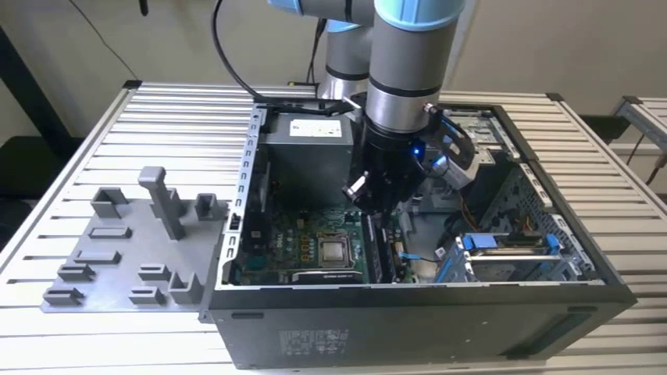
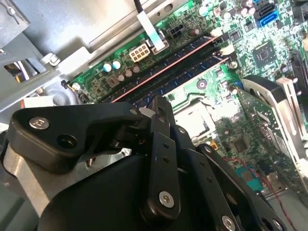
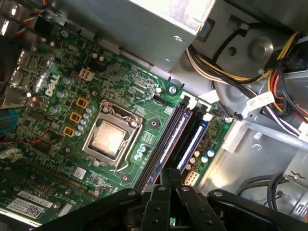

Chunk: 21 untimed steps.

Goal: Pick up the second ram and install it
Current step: 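Press down the second ram until it locks into place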

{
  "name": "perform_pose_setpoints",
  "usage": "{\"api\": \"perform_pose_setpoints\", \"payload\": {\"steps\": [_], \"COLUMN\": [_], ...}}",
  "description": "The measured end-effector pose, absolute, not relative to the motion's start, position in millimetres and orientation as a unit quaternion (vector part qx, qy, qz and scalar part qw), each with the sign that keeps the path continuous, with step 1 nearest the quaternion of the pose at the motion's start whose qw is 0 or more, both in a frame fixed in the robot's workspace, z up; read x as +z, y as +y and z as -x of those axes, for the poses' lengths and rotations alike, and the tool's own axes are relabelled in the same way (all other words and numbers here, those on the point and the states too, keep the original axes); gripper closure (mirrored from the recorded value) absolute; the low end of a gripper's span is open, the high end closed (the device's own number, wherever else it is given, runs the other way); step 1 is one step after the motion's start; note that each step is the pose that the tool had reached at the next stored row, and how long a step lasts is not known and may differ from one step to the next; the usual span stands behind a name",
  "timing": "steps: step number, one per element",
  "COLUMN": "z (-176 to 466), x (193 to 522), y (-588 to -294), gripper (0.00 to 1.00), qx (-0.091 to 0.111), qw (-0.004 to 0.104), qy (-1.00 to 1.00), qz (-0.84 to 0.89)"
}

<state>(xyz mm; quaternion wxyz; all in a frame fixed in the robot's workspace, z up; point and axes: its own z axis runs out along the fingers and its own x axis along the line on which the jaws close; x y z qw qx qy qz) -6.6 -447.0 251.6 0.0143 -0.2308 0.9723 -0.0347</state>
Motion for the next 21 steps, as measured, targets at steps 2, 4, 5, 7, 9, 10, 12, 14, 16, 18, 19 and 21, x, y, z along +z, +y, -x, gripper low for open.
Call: {"api": "perform_pose_setpoints", "payload": {"steps": [2, 4, 5, 7, 9, 10, 12, 14, 16, 18, 19, 21], "z": [6.6, 6.6, 6.6, 6.6, 6.6, 6.6, 6.6, 6.6, 6.6, 6.6, 6.6, 6.6], "x": [251.6, 251.7, 251.7, 251.7, 251.7, 251.6, 251.6, 251.6, 251.3, 251.1, 251.0, 250.7], "y": [-447.0, -447.0, -447.0, -447.0, -447.0, -447.0, -447.0, -446.9, -447.0, -447.0, -447.0, -447.0], "gripper": [0.89, 0.89, 0.89, 0.89, 0.89, 0.89, 0.89, 0.89, 0.89, 0.89, 0.89, 0.89], "qx": [-0.035, -0.034, -0.034, -0.034, -0.034, -0.034, -0.033, -0.033, -0.033, -0.032, -0.032, -0.032], "qw": [0.015, 0.015, 0.015, 0.016, 0.016, 0.016, 0.017, 0.018, 0.018, 0.019, 0.019, 0.020], "qy": [0.970, 0.968, 0.967, 0.963, 0.958, 0.956, 0.950, 0.944, 0.938, 0.932, 0.929, 0.922], "qz": [0.239, 0.247, 0.252, 0.267, 0.284, 0.292, 0.309, 0.326, 0.344, 0.361, 0.369, 0.386]}}
